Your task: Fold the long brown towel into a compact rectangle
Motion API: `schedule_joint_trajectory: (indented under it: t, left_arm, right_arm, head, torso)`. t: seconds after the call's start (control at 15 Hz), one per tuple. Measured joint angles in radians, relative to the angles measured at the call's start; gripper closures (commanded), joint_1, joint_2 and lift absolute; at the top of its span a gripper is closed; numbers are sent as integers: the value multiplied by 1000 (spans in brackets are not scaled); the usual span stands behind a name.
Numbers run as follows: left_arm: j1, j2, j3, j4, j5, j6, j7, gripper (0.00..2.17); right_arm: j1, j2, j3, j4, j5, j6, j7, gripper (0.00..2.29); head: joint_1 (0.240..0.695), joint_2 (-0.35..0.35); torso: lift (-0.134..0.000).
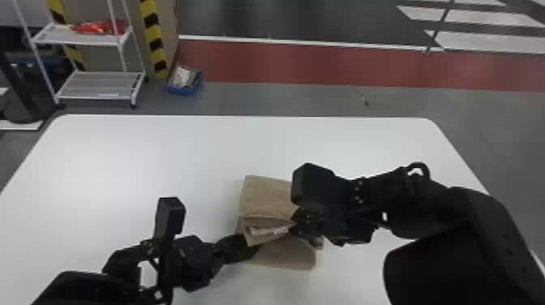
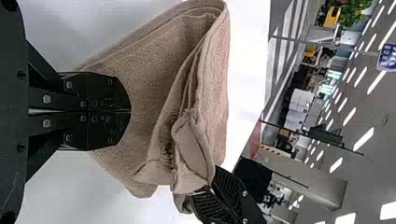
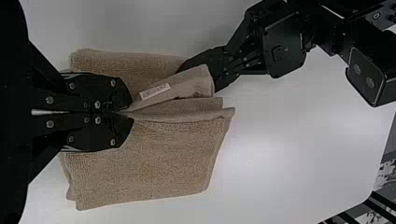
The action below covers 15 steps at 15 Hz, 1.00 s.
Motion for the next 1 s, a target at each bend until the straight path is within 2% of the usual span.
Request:
schedule_joint_trajectory:
  t: [0.6, 0.73, 0.93, 1.0]
  left_arm:
    - [0, 0, -3, -1, -2, -2, 3, 2145]
    - [0, 0, -3, -1, -1, -3, 3, 2145]
    - [0, 0, -4, -1, -1, -3, 3, 2145]
    - [0, 0, -4, -1, -1, -3, 3, 2145]
  right_arm:
    - [14, 0, 24, 1, 9, 12, 0, 1366]
    - [14, -1, 34, 1, 11, 21, 0, 1133]
    - [13, 0, 39, 1, 11, 43, 0, 1126]
    - [13, 0, 39, 1, 11, 46, 0, 977]
  head:
    - [695, -104]
    - [695, -103]
    - [695, -104]
    - [695, -105]
  torso:
    - [-124]
    - [-124]
    - [-124]
    - [-124]
